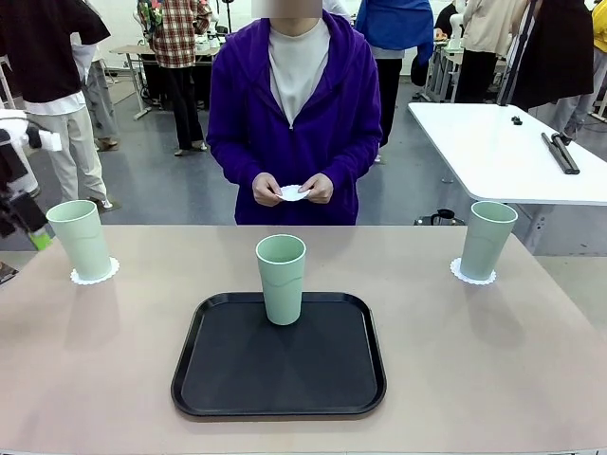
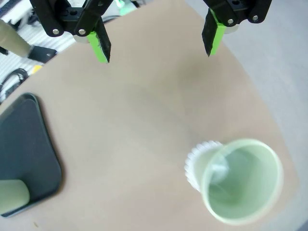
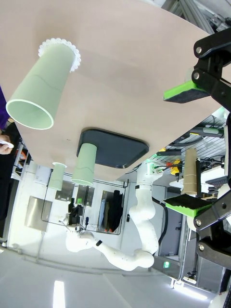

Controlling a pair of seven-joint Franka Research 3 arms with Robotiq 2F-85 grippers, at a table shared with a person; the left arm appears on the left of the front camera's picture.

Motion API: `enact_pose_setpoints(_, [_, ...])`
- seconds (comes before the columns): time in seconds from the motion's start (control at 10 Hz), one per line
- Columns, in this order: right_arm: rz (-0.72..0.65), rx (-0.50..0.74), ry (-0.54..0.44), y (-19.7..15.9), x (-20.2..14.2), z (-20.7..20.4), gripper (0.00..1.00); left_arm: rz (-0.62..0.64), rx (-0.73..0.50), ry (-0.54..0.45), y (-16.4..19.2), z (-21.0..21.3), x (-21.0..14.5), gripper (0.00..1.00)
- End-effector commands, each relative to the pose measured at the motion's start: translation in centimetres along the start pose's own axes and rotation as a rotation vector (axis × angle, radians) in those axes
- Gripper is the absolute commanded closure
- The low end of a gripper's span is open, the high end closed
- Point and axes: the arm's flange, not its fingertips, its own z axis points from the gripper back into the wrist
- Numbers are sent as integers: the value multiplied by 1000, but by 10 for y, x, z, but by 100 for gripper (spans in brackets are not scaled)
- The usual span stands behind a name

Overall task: Place coasters on the table and set cups on them.
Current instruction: Take one Reusable plastic cup from the Flat Tray and place it on a coaster set by the human.

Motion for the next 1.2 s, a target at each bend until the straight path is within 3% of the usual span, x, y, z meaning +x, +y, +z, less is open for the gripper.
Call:
enact_pose_setpoints(0.0, [-3,-5,1,1,0,0,0,58,-46,13,-28,4,-28,0])
enact_pose_setpoints(0.2, [-3,-5,1,1,0,0,0,91,43,36,-54,-3,-64,0])
enact_pose_setpoints(0.3, [-3,-5,1,1,0,0,0,43,-45,37,-25,-9,-32,0])
enact_pose_setpoints(0.4, [-3,-5,1,1,0,0,0,57,-25,39,-38,-8,-47,0])
enact_pose_setpoints(0.5, [-3,-5,1,1,0,0,0,12,-303,-93,-14,-14,-50,0])
enact_pose_setpoints(0.7, [-3,-5,1,1,0,0,0,-3,-635,-289,18,-19,-61,0])
enact_pose_setpoints(1.1, [-3,-5,1,1,0,0,0,164,-935,-415,129,-21,-114,0])
